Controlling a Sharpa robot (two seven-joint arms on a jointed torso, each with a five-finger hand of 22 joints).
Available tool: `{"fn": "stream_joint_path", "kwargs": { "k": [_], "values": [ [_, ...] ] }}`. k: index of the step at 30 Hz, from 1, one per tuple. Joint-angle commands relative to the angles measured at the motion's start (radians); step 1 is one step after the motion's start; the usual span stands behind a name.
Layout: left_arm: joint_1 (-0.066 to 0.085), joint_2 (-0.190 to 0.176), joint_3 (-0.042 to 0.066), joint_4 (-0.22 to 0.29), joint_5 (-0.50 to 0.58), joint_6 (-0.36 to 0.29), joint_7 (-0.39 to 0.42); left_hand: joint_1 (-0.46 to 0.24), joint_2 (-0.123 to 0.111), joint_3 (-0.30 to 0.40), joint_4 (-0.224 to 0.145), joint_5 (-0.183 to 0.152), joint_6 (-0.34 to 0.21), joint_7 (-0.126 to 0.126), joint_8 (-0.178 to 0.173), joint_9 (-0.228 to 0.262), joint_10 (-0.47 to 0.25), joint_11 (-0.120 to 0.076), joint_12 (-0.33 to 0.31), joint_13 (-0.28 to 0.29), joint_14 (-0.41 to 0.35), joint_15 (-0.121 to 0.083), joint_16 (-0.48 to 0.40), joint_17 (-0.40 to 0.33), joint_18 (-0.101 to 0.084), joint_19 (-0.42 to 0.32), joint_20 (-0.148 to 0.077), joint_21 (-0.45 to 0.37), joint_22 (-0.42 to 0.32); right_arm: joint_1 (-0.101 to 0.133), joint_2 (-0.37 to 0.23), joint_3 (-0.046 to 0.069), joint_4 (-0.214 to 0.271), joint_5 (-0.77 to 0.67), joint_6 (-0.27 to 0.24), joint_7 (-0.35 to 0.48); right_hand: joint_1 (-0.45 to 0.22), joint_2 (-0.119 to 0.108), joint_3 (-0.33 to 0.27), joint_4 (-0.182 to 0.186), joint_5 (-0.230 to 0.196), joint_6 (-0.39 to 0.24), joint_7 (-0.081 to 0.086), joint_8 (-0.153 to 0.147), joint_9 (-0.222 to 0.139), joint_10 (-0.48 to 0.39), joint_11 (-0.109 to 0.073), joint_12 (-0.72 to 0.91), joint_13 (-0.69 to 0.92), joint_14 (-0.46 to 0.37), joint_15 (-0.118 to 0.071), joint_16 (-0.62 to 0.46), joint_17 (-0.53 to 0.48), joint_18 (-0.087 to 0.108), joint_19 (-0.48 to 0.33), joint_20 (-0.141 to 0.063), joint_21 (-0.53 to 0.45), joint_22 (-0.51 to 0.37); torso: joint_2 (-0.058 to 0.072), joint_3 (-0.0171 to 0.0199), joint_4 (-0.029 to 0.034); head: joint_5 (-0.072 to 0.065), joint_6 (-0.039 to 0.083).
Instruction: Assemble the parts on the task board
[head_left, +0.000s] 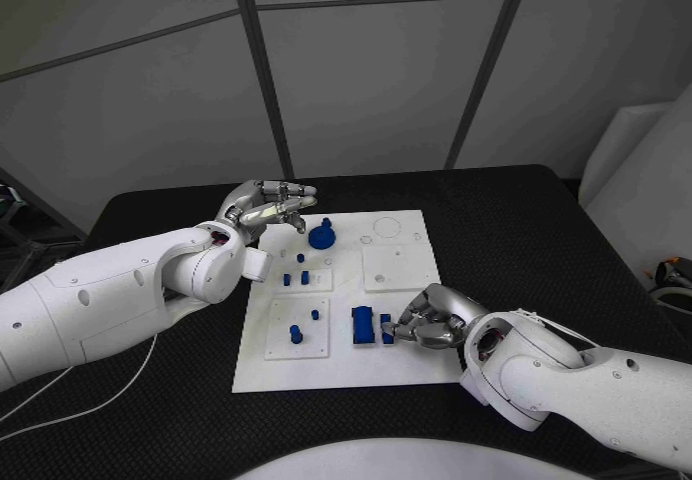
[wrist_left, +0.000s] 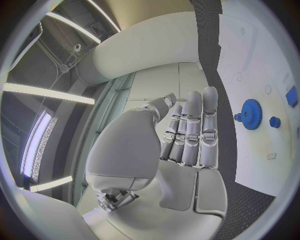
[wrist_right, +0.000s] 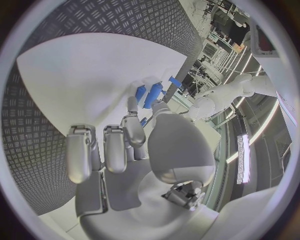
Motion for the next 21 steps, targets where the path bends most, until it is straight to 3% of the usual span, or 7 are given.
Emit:
{"fn": "stream_joint_path", "kwargs": {
  "k": [1, 5, 8, 21],
  "values": [
    [0.002, 0.001, 0.001, 0.000, 0.001, 0.008, 0.006, 0.001, 0.010, -0.005, 0.000, 0.002, -0.009, 0.002, -0.002, 0.000, -0.008, -0.001, 0.004, -0.001, -0.009, 0.000, 0.005, -0.001, -0.010, -0.007, -0.002, -0.007, -0.002, 0.000, -0.005, 0.000, 0.000, -0.015, 0.021, 0.013, 0.058, 0.001, 0.010, -0.027, -0.029, -0.004, -0.004, -0.006, 0.004, 0.001, -0.001, -0.001, 0.001, 0.065, -0.010, -0.001, 0.062, -0.010, 0.050, -0.007, -0.004, 0.207, 0.000, -0.0001, -0.0001, -0.002, 0.000],
    [0.001, 0.003, 0.001, 0.000, 0.001, 0.008, 0.006, 0.001, 0.010, -0.005, 0.000, 0.002, -0.009, 0.002, -0.002, 0.000, -0.008, -0.001, 0.004, -0.001, -0.009, 0.000, 0.005, -0.001, -0.010, -0.007, -0.002, -0.007, -0.002, 0.000, 0.001, 0.000, -0.007, -0.024, 0.038, 0.022, 0.128, 0.003, 0.017, -0.062, -0.162, -0.002, -0.004, -0.006, 0.010, 0.001, -0.002, -0.003, 0.001, 0.065, -0.011, -0.002, 0.062, -0.010, 0.050, -0.009, -0.006, 0.207, 0.001, 0.0009, 0.0018, -0.004, 0.001],
    [0.001, 0.004, 0.001, 0.000, 0.001, 0.009, 0.006, 0.001, 0.010, -0.005, 0.000, 0.002, -0.009, 0.002, -0.002, 0.000, -0.008, -0.001, 0.004, -0.001, -0.009, 0.000, 0.005, -0.001, -0.010, -0.007, -0.002, -0.007, -0.002, 0.000, 0.009, 0.000, -0.014, -0.030, 0.047, 0.026, 0.151, 0.001, 0.017, -0.076, -0.216, 0.000, -0.004, -0.006, 0.013, 0.001, -0.002, -0.005, 0.001, 0.065, -0.010, -0.002, 0.063, -0.010, 0.049, -0.009, -0.006, 0.207, 0.001, 0.0008, 0.0031, -0.004, 0.000],
    [0.001, 0.003, 0.001, -0.001, 0.001, 0.007, 0.005, 0.001, 0.011, -0.005, 0.000, 0.002, -0.010, 0.002, -0.003, 0.000, -0.010, 0.000, 0.005, -0.001, -0.009, 0.001, 0.006, -0.002, -0.010, -0.008, -0.002, -0.007, -0.002, 0.000, 0.034, 0.000, -0.055, -0.041, 0.052, 0.021, 0.149, 0.005, 0.007, -0.074, -0.242, 0.007, -0.005, -0.002, 0.018, 0.003, -0.002, -0.002, 0.004, 0.066, -0.010, 0.000, 0.065, -0.010, 0.050, -0.008, -0.006, 0.208, 0.000, 0.0002, 0.0000, -0.001, -0.002]
  ]
}}
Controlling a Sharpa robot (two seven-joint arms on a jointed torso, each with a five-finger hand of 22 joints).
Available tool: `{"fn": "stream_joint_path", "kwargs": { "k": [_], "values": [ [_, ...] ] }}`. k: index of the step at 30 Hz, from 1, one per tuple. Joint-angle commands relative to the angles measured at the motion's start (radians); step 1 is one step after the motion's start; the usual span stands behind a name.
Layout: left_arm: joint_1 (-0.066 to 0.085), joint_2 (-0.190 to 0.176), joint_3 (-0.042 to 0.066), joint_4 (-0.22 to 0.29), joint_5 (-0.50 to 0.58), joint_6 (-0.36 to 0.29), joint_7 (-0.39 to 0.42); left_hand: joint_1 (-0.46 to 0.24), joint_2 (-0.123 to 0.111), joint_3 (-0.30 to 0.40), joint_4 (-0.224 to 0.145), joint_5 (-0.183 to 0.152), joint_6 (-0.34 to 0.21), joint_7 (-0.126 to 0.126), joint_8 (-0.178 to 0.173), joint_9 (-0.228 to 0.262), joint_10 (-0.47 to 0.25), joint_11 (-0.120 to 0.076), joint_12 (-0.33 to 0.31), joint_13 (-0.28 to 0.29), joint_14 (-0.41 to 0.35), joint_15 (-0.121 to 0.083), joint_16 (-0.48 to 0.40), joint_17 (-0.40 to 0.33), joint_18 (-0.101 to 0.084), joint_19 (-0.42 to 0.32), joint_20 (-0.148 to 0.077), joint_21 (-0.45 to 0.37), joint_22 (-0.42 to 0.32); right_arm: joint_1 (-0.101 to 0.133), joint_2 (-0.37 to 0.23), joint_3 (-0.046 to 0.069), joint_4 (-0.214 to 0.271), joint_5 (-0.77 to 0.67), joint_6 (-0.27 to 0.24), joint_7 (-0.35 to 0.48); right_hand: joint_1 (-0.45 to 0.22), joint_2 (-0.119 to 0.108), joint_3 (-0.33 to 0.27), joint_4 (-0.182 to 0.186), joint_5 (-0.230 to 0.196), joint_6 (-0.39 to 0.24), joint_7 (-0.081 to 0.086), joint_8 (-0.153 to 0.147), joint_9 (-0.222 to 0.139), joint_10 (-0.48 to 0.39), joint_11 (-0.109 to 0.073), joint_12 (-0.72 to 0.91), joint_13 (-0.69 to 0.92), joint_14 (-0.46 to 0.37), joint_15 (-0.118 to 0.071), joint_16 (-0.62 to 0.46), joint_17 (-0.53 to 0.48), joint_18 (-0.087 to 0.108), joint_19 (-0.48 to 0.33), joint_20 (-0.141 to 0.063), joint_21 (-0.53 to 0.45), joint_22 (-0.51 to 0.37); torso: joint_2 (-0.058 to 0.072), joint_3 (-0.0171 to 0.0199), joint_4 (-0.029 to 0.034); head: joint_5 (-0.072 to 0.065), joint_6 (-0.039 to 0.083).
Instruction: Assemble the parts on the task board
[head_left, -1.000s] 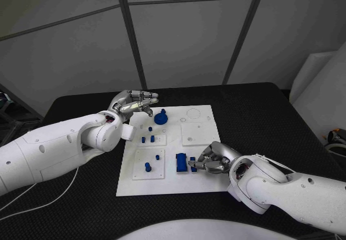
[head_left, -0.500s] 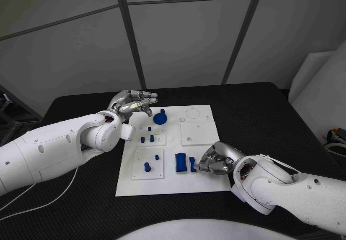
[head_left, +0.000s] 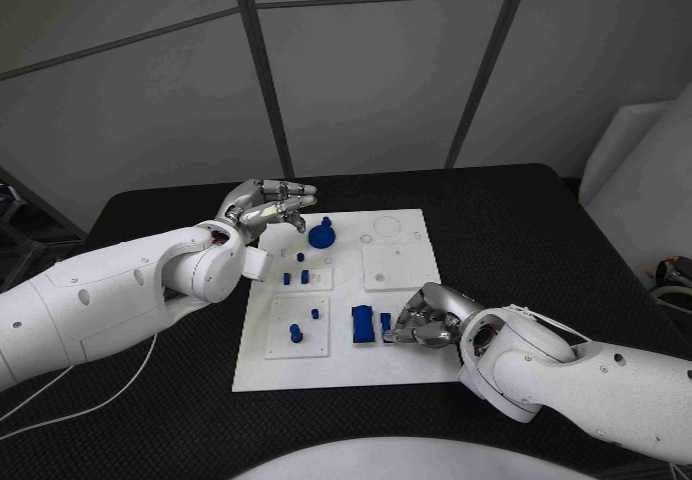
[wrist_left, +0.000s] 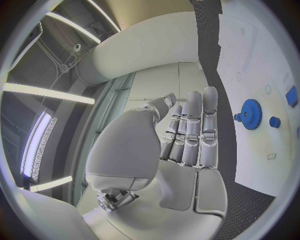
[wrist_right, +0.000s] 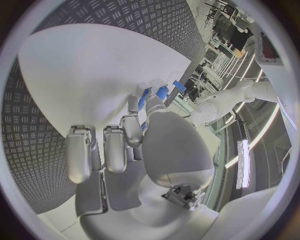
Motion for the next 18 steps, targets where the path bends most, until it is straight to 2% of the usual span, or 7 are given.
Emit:
{"fn": "stream_joint_path", "kwargs": {
  "k": [1, 7, 8, 10, 13, 16, 18],
  "values": [
    [0.001, 0.001, 0.001, 0.000, 0.001, 0.007, 0.005, 0.001, 0.011, -0.005, 0.000, 0.002, -0.006, -0.002, -0.003, 0.000, -0.010, 0.000, 0.005, -0.002, -0.009, 0.001, 0.006, -0.001, -0.010, -0.008, -0.002, -0.003, -0.001, 0.000, 0.002, 0.000, -0.006, -0.015, 0.013, 0.004, 0.000, 0.002, -0.004, 0.001, -0.002, 0.004, -0.001, -0.002, 0.001, 0.005, -0.004, -0.001, 0.001, 0.069, -0.007, 0.000, 0.065, -0.010, 0.050, -0.008, -0.006, 0.207, -0.001, -0.0005, -0.0014, 0.000, 0.000],
    [0.001, -0.001, 0.001, 0.001, 0.001, 0.007, 0.005, 0.001, 0.011, -0.005, 0.000, 0.002, -0.006, -0.002, -0.003, 0.000, -0.010, 0.000, 0.005, -0.002, -0.009, 0.001, 0.006, -0.001, -0.010, -0.008, -0.002, -0.003, -0.001, 0.000, -0.006, 0.000, 0.003, -0.024, -0.002, 0.018, -0.013, -0.002, -0.014, 0.010, 0.011, 0.004, -0.001, -0.001, 0.003, 0.005, -0.004, -0.002, 0.001, 0.069, -0.007, -0.001, 0.064, -0.010, 0.050, -0.008, -0.006, 0.208, -0.001, 0.0004, -0.0016, 0.001, 0.001],
    [0.001, -0.001, 0.001, 0.001, 0.001, 0.007, 0.005, 0.001, 0.011, -0.005, 0.000, 0.002, -0.006, -0.002, -0.003, 0.000, -0.010, 0.000, 0.005, -0.002, -0.009, 0.001, 0.006, -0.001, -0.010, -0.008, -0.002, -0.003, -0.001, 0.000, -0.010, 0.000, 0.006, -0.023, -0.002, 0.025, -0.027, -0.010, -0.024, 0.018, 0.027, 0.004, -0.001, -0.001, 0.004, 0.005, -0.004, -0.003, 0.001, 0.069, -0.006, -0.001, 0.064, -0.010, 0.049, -0.008, -0.006, 0.207, -0.002, 0.0004, -0.0017, 0.001, 0.001],
    [0.001, -0.001, 0.001, 0.001, 0.001, 0.008, 0.004, 0.001, 0.011, -0.005, 0.000, 0.002, -0.006, -0.002, -0.003, 0.000, -0.010, 0.000, 0.005, -0.002, -0.009, 0.001, 0.006, -0.001, -0.010, -0.008, -0.002, -0.003, -0.001, 0.000, -0.017, 0.000, 0.011, -0.012, -0.003, 0.044, -0.067, -0.030, -0.054, 0.047, 0.093, 0.001, 0.001, -0.001, 0.006, 0.005, -0.002, -0.005, 0.000, 0.069, -0.004, -0.003, 0.062, -0.010, 0.048, -0.007, -0.008, 0.206, -0.002, 0.0002, -0.0011, 0.000, 0.002],
    [0.001, -0.002, 0.001, 0.000, 0.001, 0.007, 0.004, 0.001, 0.011, -0.005, 0.000, 0.002, -0.006, -0.002, -0.003, 0.000, -0.010, 0.000, 0.005, -0.002, -0.009, 0.001, 0.006, -0.001, -0.010, -0.008, -0.002, -0.003, -0.001, 0.000, -0.028, 0.000, 0.017, 0.013, -0.010, 0.087, -0.110, -0.040, -0.086, 0.084, 0.119, -0.003, 0.003, -0.002, 0.009, 0.002, 0.001, -0.013, -0.004, 0.067, -0.003, -0.008, 0.055, -0.008, 0.043, -0.005, -0.013, 0.201, -0.002, 0.0000, -0.0008, 0.001, 0.008],
    [0.001, -0.002, 0.001, -0.002, 0.001, 0.008, 0.004, 0.001, 0.011, -0.005, 0.000, 0.002, -0.006, -0.002, -0.003, 0.000, -0.010, 0.000, 0.005, -0.002, -0.009, 0.001, 0.006, -0.001, -0.010, -0.008, -0.002, -0.003, -0.001, 0.000, -0.041, 0.000, 0.019, 0.063, -0.018, 0.178, -0.117, -0.042, -0.101, 0.099, 0.108, -0.027, 0.011, -0.013, 0.007, -0.013, 0.007, -0.046, -0.022, 0.061, 0.001, -0.024, 0.031, 0.003, 0.012, -0.002, -0.049, 0.171, -0.005, -0.0001, -0.0017, 0.001, 0.011],
    [0.000, -0.002, 0.001, -0.003, 0.001, 0.008, 0.004, 0.001, 0.011, -0.005, 0.000, 0.002, -0.006, -0.002, -0.003, 0.000, -0.010, 0.000, 0.005, -0.002, -0.009, 0.001, 0.006, -0.001, -0.010, -0.008, -0.002, -0.003, -0.001, 0.001, -0.051, 0.000, 0.017, 0.134, -0.017, 0.277, -0.093, -0.031, -0.100, 0.095, 0.102, -0.053, 0.021, -0.026, 0.005, -0.029, 0.016, -0.071, -0.036, 0.058, 0.009, -0.035, 0.016, 0.013, -0.020, 0.003, -0.085, 0.141, -0.007, -0.0019, -0.0019, 0.001, 0.020]
  ]
}}
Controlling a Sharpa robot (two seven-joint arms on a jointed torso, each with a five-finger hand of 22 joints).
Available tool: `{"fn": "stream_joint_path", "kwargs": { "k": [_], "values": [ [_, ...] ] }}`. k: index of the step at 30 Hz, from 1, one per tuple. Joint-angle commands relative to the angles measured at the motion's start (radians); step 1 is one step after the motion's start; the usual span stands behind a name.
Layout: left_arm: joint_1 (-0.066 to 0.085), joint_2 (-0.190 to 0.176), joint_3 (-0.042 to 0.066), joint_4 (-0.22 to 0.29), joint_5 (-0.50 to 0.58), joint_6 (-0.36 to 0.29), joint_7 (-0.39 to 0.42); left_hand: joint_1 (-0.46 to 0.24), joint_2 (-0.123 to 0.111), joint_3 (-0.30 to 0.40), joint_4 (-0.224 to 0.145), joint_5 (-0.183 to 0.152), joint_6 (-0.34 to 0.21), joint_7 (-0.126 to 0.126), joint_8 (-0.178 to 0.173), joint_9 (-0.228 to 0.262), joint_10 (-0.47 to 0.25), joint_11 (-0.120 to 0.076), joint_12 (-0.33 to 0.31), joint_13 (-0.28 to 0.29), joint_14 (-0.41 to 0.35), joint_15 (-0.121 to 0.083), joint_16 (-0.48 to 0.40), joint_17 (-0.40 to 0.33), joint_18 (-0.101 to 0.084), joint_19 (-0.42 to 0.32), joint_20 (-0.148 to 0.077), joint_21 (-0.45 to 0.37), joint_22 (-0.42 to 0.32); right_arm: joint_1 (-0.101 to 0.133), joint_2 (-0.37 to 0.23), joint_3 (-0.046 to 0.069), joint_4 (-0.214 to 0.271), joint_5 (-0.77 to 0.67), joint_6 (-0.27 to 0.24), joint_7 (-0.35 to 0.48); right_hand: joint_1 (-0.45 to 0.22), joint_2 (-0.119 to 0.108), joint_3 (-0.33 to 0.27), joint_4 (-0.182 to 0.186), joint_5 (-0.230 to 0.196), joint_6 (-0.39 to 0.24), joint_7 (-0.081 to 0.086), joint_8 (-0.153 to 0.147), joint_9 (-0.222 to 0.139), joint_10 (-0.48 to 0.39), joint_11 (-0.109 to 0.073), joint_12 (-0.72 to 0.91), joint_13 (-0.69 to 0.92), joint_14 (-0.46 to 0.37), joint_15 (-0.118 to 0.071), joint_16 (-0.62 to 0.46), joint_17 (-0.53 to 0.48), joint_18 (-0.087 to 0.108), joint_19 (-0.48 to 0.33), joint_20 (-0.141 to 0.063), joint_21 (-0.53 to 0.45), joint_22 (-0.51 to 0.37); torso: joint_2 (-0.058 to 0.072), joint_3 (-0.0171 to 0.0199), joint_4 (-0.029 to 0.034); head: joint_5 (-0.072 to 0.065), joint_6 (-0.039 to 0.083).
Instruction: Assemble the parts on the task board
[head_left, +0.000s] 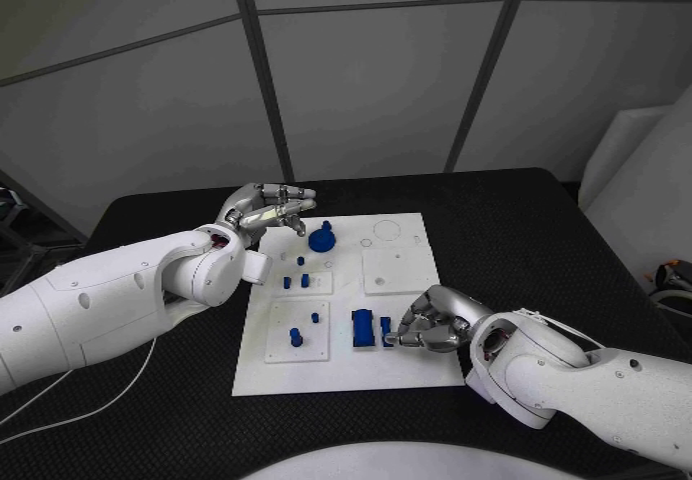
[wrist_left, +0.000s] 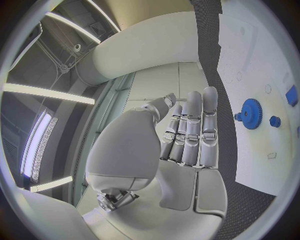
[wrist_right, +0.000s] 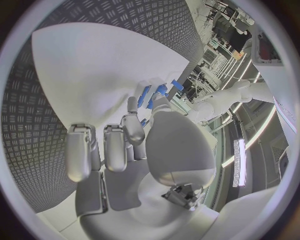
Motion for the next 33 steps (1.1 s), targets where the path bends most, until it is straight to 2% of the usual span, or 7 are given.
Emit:
{"fn": "stream_joint_path", "kwargs": {
  "k": [1, 7, 11, 19, 31, 32, 33],
  "values": [
    [0.000, 0.000, 0.001, -0.003, 0.001, 0.008, 0.005, 0.000, 0.011, -0.006, 0.001, 0.002, -0.007, -0.001, -0.003, 0.000, -0.011, 0.000, 0.006, -0.002, -0.010, 0.001, 0.006, -0.002, -0.010, -0.008, -0.002, -0.004, -0.001, 0.002, -0.012, 0.001, -0.006, 0.182, -0.010, 0.262, 0.048, 0.025, 0.001, -0.009, -0.005, -0.044, 0.017, -0.022, -0.005, -0.043, 0.012, -0.069, -0.040, 0.048, 0.017, -0.036, -0.019, 0.027, -0.059, 0.009, -0.073, 0.102, -0.008, -0.0043, -0.0014, -0.002, 0.013],
    [-0.008, 0.002, 0.000, -0.018, 0.029, 0.006, 0.013, -0.004, 0.008, -0.014, 0.001, 0.002, -0.011, 0.001, -0.002, 0.000, -0.019, 0.004, 0.022, -0.003, -0.075, 0.010, -0.011, -0.024, -0.012, -0.056, 0.006, -0.028, -0.007, 0.044, 0.000, 0.001, -0.112, 0.510, 0.017, 0.522, 0.200, 0.062, 0.035, -0.075, -0.003, -0.107, 0.050, -0.057, -0.015, -0.227, 0.039, -0.395, -0.248, -0.035, 0.040, -0.232, -0.257, 0.089, -0.260, 0.029, -0.323, -0.097, -0.031, -0.0131, -0.0080, -0.003, 0.041],
    [-0.014, 0.005, 0.000, -0.037, 0.074, 0.009, 0.029, -0.011, 0.007, -0.022, 0.005, 0.002, -0.014, 0.003, -0.001, 0.000, -0.022, 0.009, 0.035, -0.005, -0.159, 0.024, -0.076, -0.070, -0.017, -0.136, 0.017, -0.076, -0.025, 0.092, 0.033, 0.002, -0.232, 0.732, 0.058, 0.638, 0.287, 0.081, 0.067, -0.079, -0.046, -0.139, 0.087, -0.093, -0.038, -0.360, 0.080, -0.669, -0.476, 0.099, 0.088, 0.134, 0.250, 0.142, -0.538, 0.070, -0.724, -0.392, -0.045, -0.0205, -0.0119, -0.005, 0.069],
    [-0.023, 0.034, 0.001, -0.113, 0.197, -0.021, 0.114, -0.065, 0.026, -0.124, 0.078, -0.024, -0.003, -0.006, -0.004, 0.000, 0.011, 0.033, -0.015, -0.025, -0.259, 0.086, -0.438, -0.268, -0.021, -0.367, 0.097, -0.351, -0.224, 0.148, 0.168, 0.024, -0.531, 0.944, 0.098, 0.783, 0.359, 0.077, 0.118, -0.026, -0.078, -0.113, 0.112, -0.161, -0.127, -0.319, 0.124, -0.961, -0.890, -0.415, 0.154, -0.476, -0.202, 0.147, -0.661, 0.148, -1.065, -0.639, -0.064, -0.0271, -0.0220, 0.005, 0.124],
    [-0.029, 0.098, 0.001, -0.222, 0.309, -0.103, 0.212, -0.008, 0.064, -0.288, 0.114, -0.019, -0.015, -0.041, -0.066, -0.003, 0.061, 0.059, -0.234, -0.025, -0.211, 0.128, -0.798, -0.360, -0.010, -0.410, 0.154, -0.539, -0.470, 0.158, 0.303, 0.042, -0.775, 1.019, 0.140, 0.857, 0.355, 0.066, 0.162, -0.027, -0.107, -0.129, 0.119, -0.168, -0.230, -0.329, 0.143, -1.015, -1.135, -0.474, 0.166, -0.882, -0.302, 0.155, -0.574, 0.171, -1.252, -0.828, -0.076, -0.0237, -0.0155, 0.017, 0.142],
    [-0.030, 0.091, 0.000, -0.214, 0.248, -0.061, 0.141, -0.430, 0.135, -0.336, 0.030, -0.056, -0.303, -0.082, -0.129, -0.067, -0.227, 0.000, -0.283, -0.087, -0.484, 0.073, -0.842, -0.425, -0.085, -0.609, 0.064, -0.629, -0.591, 0.156, 0.294, 0.040, -0.763, 0.959, 0.097, 0.793, -0.116, 0.105, 0.145, -0.103, -0.170, -0.422, 0.067, -0.231, -0.280, -0.656, 0.105, -1.078, -1.165, -0.777, 0.081, -1.032, -0.605, 0.095, -0.848, 0.108, -1.304, -0.962, -0.073, -0.0263, -0.0169, 0.015, 0.143],
    [-0.030, 0.090, 0.000, -0.213, 0.247, -0.063, 0.141, -0.436, 0.135, -0.341, 0.030, -0.056, -0.313, -0.087, -0.129, -0.067, -0.238, 0.001, -0.290, -0.087, -0.492, 0.075, -0.850, -0.425, -0.084, -0.617, 0.063, -0.629, -0.600, 0.156, 0.293, 0.040, -0.761, 0.961, 0.095, 0.793, -0.134, 0.105, 0.145, -0.108, -0.175, -0.433, 0.065, -0.231, -0.290, -0.669, 0.101, -1.078, -1.178, -0.777, 0.081, -1.055, -0.614, 0.095, -0.846, 0.107, -1.318, -0.981, -0.073, -0.0262, -0.0160, 0.014, 0.143]
  ]
}}
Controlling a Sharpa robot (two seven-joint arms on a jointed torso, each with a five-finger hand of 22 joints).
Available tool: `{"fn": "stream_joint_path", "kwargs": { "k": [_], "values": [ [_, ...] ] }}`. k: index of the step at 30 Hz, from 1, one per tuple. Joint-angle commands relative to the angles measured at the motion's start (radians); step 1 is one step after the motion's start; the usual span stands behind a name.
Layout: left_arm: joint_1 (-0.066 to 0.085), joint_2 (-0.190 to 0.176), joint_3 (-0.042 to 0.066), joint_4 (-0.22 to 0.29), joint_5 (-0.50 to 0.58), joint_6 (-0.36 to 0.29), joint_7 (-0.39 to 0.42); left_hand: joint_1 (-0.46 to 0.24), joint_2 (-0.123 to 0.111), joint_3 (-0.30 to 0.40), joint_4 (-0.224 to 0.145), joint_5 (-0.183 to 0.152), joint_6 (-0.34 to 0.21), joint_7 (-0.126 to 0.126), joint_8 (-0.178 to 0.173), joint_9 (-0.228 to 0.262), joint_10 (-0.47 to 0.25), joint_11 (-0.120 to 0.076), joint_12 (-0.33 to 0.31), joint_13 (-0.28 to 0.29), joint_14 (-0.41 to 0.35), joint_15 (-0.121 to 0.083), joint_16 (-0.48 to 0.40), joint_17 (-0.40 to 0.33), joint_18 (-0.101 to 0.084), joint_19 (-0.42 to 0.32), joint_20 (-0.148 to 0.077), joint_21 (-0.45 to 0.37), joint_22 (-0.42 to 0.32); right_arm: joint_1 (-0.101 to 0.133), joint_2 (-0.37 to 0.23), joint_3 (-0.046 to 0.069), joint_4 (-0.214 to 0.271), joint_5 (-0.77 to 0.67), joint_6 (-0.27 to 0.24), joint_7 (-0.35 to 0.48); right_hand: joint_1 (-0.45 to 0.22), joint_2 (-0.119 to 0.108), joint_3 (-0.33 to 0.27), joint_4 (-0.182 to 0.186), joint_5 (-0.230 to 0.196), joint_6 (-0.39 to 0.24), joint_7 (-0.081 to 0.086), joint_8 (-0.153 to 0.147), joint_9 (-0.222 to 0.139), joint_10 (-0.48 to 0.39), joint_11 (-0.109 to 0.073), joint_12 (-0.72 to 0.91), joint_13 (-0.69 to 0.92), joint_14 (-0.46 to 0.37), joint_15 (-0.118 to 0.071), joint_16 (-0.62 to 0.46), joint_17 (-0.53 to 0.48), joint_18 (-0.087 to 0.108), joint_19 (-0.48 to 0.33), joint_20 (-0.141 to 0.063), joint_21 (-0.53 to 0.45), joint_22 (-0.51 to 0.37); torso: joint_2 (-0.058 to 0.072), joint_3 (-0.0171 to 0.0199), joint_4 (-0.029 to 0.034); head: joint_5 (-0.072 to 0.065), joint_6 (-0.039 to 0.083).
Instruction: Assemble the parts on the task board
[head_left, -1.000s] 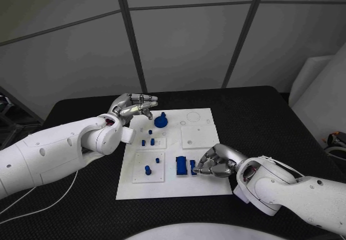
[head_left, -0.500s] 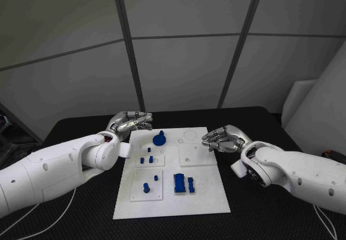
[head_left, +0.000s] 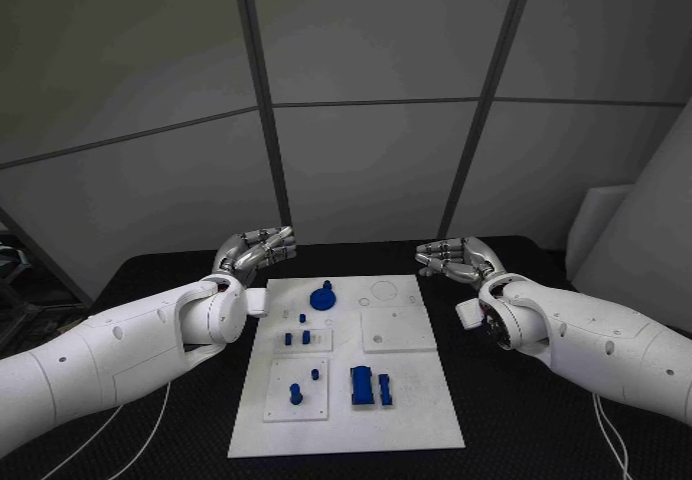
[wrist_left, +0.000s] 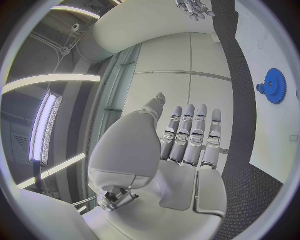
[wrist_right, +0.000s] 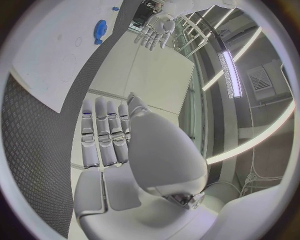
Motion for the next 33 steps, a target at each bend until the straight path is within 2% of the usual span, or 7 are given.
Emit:
{"fn": "stream_joint_path", "kwargs": {
  "k": [1, 11, 12, 14, 15, 18, 33],
  "values": [
    [0.001, -0.003, -0.001, 0.008, -0.007, -0.002, -0.003, -0.425, 0.062, -0.055, -0.076, -0.037, -0.298, -0.044, -0.059, -0.059, -0.298, -0.056, -0.058, -0.057, -0.277, -0.050, -0.055, -0.060, -0.047, -0.208, -0.087, -0.083, -0.131, 0.000, -0.006, 0.000, 0.008, 0.000, -0.008, -0.001, -0.493, 0.039, -0.016, -0.081, -0.070, -0.307, -0.055, -0.061, -0.057, -0.338, -0.040, -0.063, -0.041, -0.307, -0.079, -0.168, -0.310, -0.054, -0.277, -0.064, -0.062, -0.147, 0.000, -0.0003, 0.0028, -0.002, 0.001],
    [0.002, -0.017, -0.019, 0.146, -0.050, -0.169, 0.014, -0.742, 0.062, -0.096, -0.076, -0.118, -0.519, -0.140, -0.059, -0.059, -0.519, -0.098, -0.100, -0.057, -0.483, -0.088, -0.096, -0.060, -0.049, -0.361, -0.153, -0.083, -0.227, -0.005, -0.062, -0.007, 0.176, 0.126, -0.156, 0.069, -0.851, 0.039, -0.016, -0.139, -0.120, -0.529, -0.096, -0.061, -0.098, -0.583, -0.126, -0.063, -0.122, -0.530, -0.079, -0.288, -0.535, -0.082, -0.479, -0.110, -0.107, -0.254, -0.009, 0.0049, 0.0765, -0.027, 0.022],
    [0.002, -0.020, -0.022, 0.171, -0.057, -0.199, 0.017, -0.770, 0.062, -0.098, -0.076, -0.118, -0.539, -0.140, -0.059, -0.059, -0.539, -0.102, -0.103, -0.057, -0.501, -0.161, -0.099, -0.060, -0.156, -0.375, -0.159, -0.083, -0.236, -0.006, -0.072, -0.008, 0.206, 0.148, -0.182, 0.081, -0.884, 0.039, -0.016, -0.144, -0.125, -0.550, -0.100, -0.061, -0.102, -0.606, -0.126, -0.063, -0.122, -0.551, -0.079, -0.299, -0.557, -0.088, -0.498, -0.115, -0.111, -0.263, -0.010, 0.0054, 0.0832, -0.030, 0.024],
    [0.003, -0.025, -0.028, 0.217, -0.072, -0.255, 0.022, -0.814, 0.062, -0.172, -0.076, -0.118, -0.570, -0.140, -0.059, -0.059, -0.570, -0.108, -0.109, -0.057, -0.530, -0.161, -0.171, -0.060, -0.156, -0.396, -0.168, -0.083, -0.250, -0.008, -0.092, -0.011, 0.265, 0.192, -0.234, 0.105, -0.935, 0.039, -0.016, -0.152, -0.132, -0.582, -0.105, -0.061, -0.177, -0.641, -0.126, -0.063, -0.122, -0.583, -0.079, -0.316, -0.589, -0.093, -0.527, -0.121, -0.117, -0.278, -0.012, 0.0060, 0.0925, -0.033, 0.027],
    [0.003, -0.028, -0.032, 0.247, -0.081, -0.291, 0.026, -0.845, 0.062, -0.172, -0.076, -0.118, -0.592, -0.140, -0.059, -0.059, -0.592, -0.179, -0.180, -0.057, -0.550, -0.161, -0.171, -0.060, -0.156, -0.412, -0.174, -0.083, -0.259, -0.009, -0.105, -0.012, 0.306, 0.223, -0.270, 0.122, -0.962, 0.039, -0.016, -0.157, -0.136, -0.599, -0.176, -0.061, -0.177, -0.660, -0.126, -0.063, -0.122, -0.600, -0.079, -0.325, -0.606, -0.093, -0.543, -0.125, -0.120, -0.286, -0.012, 0.0063, 0.0969, -0.034, 0.028],
    [0.003, -0.033, -0.038, 0.298, -0.097, -0.353, 0.032, -0.900, 0.062, -0.172, -0.076, -0.118, -0.630, -0.140, -0.059, -0.059, -0.630, -0.179, -0.180, -0.057, -0.586, -0.161, -0.171, -0.060, -0.156, -0.439, -0.186, -0.083, -0.276, -0.011, -0.129, -0.015, 0.376, 0.275, -0.333, 0.152, -1.032, 0.039, -0.016, -0.168, -0.146, -0.642, -0.176, -0.061, -0.177, -0.709, -0.126, -0.063, -0.122, -0.644, -0.079, -0.348, -0.651, -0.104, -0.582, -0.203, -0.191, -0.307, -0.012, 0.0065, 0.0995, -0.035, 0.029],
    [0.004, -0.040, -0.046, 0.359, -0.116, -0.427, 0.039, -1.102, 0.062, -0.172, -0.076, -0.118, -0.771, -0.140, -0.059, -0.059, -0.772, -0.179, -0.180, -0.057, -0.718, -0.161, -0.171, -0.060, -0.156, -0.538, -0.279, -0.083, -0.338, -0.014, -0.163, -0.019, 0.479, 0.352, -0.423, 0.194, -1.265, 0.039, -0.016, -0.252, -0.220, -0.788, -0.176, -0.061, -0.177, -0.869, -0.126, -0.063, -0.122, -0.790, -0.079, -0.425, -0.798, -0.179, -0.714, -0.203, -0.191, -0.375, -0.012, 0.0065, 0.0995, -0.035, 0.029]
  ]
}}
